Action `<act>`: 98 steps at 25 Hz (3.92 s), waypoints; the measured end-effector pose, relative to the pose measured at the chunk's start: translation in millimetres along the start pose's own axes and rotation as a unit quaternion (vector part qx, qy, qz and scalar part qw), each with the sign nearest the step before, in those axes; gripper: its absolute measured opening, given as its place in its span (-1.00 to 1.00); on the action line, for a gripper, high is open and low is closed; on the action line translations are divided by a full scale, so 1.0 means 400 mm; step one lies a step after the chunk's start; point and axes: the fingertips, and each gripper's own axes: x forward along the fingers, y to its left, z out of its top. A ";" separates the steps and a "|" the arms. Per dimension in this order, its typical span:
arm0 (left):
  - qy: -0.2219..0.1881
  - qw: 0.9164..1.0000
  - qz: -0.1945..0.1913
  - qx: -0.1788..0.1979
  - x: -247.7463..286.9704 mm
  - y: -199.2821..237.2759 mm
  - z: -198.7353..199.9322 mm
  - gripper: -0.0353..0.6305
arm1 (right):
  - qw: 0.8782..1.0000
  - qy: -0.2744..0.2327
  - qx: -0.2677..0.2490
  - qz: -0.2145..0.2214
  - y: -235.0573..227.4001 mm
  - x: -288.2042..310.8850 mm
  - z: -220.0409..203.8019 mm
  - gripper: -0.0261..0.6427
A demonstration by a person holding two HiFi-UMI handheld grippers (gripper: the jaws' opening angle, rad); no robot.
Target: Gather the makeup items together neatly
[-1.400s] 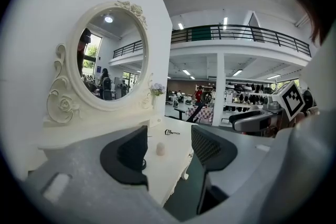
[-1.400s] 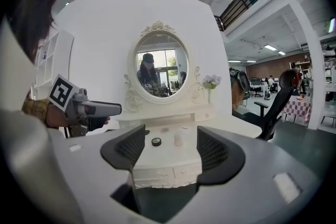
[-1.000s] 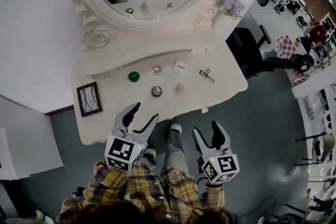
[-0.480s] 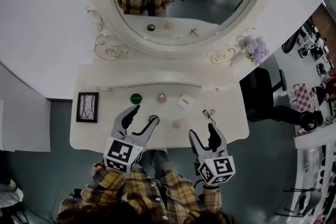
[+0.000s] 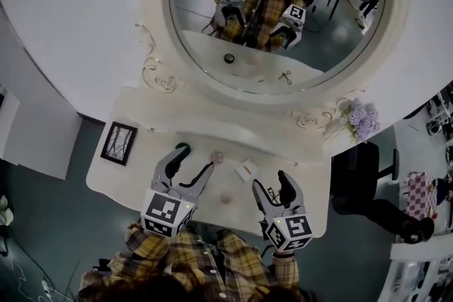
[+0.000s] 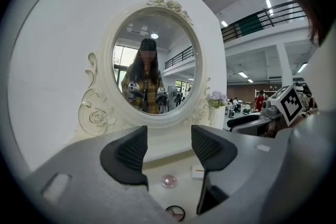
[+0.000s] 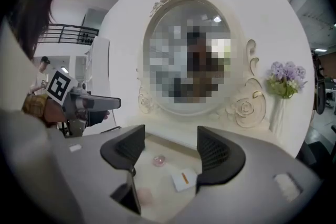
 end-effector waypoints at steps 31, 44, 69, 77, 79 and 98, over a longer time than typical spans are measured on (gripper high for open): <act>0.031 0.999 -0.014 -0.007 0.049 0.001 -0.042 -0.13 | 0.999 0.034 -0.001 0.012 -0.020 0.059 -0.044 -0.06; 0.063 0.997 -0.045 -0.017 0.062 -0.013 -0.122 -0.13 | 0.993 0.103 0.000 0.053 0.059 0.089 -0.177 -0.06; 0.122 0.990 -0.071 -0.030 0.073 -0.044 -0.284 -0.14 | 0.974 0.192 0.003 0.123 0.174 0.103 -0.443 -0.26; 0.125 0.989 -0.070 -0.032 0.068 -0.046 -0.298 -0.14 | 0.972 0.200 -0.020 0.119 0.176 0.116 -0.447 -0.48; 0.126 0.989 -0.070 -0.033 0.066 -0.045 -0.298 -0.14 | 0.973 0.198 -0.024 0.119 0.177 0.118 -0.441 -0.49; 0.096 0.994 -0.042 -0.041 0.068 0.022 -0.242 -0.14 | 0.989 0.101 -0.037 0.099 0.093 0.188 -0.207 -0.51</act>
